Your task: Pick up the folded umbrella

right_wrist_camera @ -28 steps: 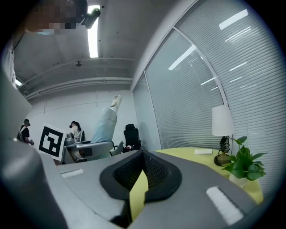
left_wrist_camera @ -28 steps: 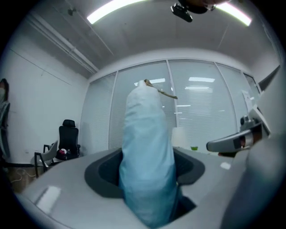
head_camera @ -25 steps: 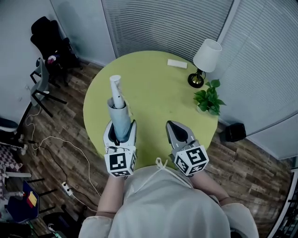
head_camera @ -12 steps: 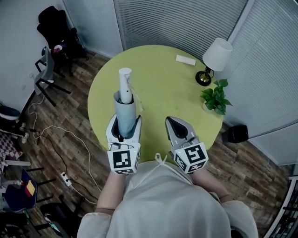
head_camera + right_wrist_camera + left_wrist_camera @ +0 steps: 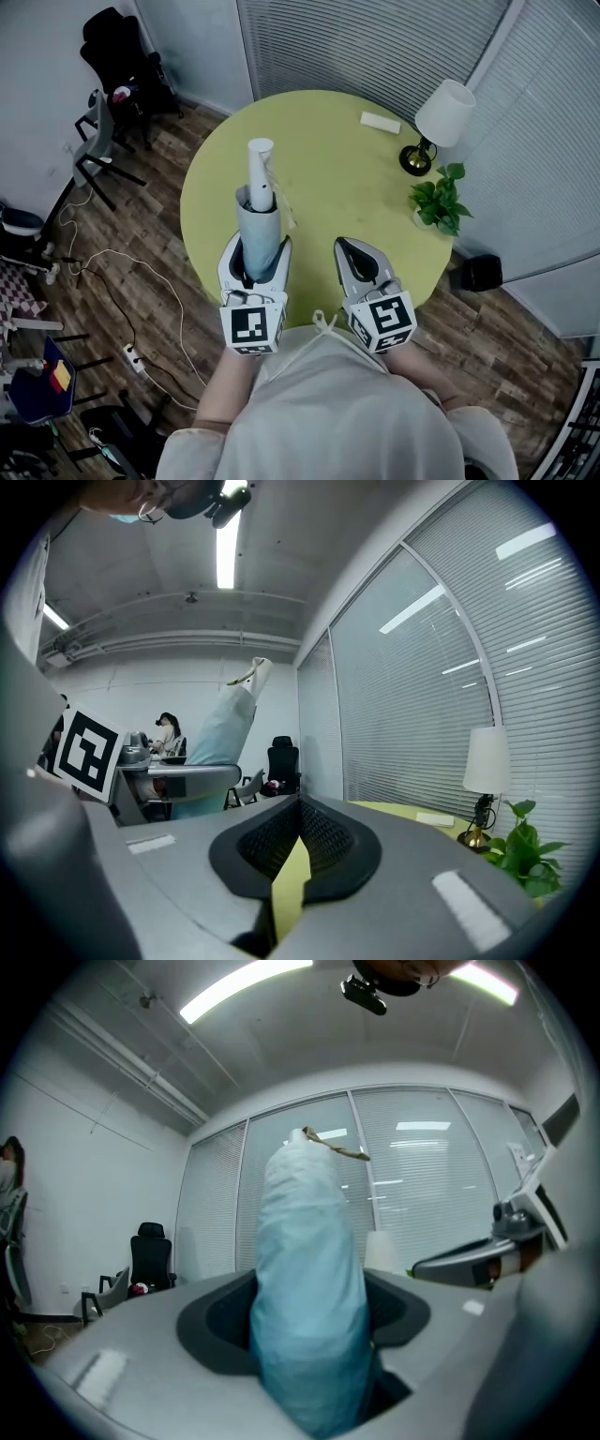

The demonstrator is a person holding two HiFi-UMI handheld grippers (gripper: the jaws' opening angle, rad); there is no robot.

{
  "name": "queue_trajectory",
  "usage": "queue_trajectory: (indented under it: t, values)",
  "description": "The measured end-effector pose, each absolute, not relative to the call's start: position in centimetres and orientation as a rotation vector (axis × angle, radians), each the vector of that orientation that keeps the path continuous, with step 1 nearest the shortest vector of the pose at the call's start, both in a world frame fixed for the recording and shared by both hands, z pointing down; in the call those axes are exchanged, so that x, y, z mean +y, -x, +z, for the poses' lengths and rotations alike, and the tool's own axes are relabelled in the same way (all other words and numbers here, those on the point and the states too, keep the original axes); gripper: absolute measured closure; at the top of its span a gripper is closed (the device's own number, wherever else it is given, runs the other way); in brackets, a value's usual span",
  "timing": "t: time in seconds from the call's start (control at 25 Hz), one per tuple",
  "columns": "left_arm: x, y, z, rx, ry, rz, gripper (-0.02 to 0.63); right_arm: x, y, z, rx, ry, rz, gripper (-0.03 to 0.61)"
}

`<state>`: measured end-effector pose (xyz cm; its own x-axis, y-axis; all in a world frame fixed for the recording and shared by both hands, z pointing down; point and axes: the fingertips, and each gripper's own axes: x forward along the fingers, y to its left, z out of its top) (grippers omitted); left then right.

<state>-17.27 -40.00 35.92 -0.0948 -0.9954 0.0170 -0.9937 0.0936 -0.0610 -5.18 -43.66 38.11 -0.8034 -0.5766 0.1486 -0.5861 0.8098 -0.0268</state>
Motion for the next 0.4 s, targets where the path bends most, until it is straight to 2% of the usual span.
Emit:
queue_trajectory:
  t: [0.4]
  values:
    - [-40.38, 16.67, 35.39, 2.263, 2.108, -0.065, 0.314, -44.36, 4.81, 38.34, -2.84, -0.954, 0.073, 0.58]
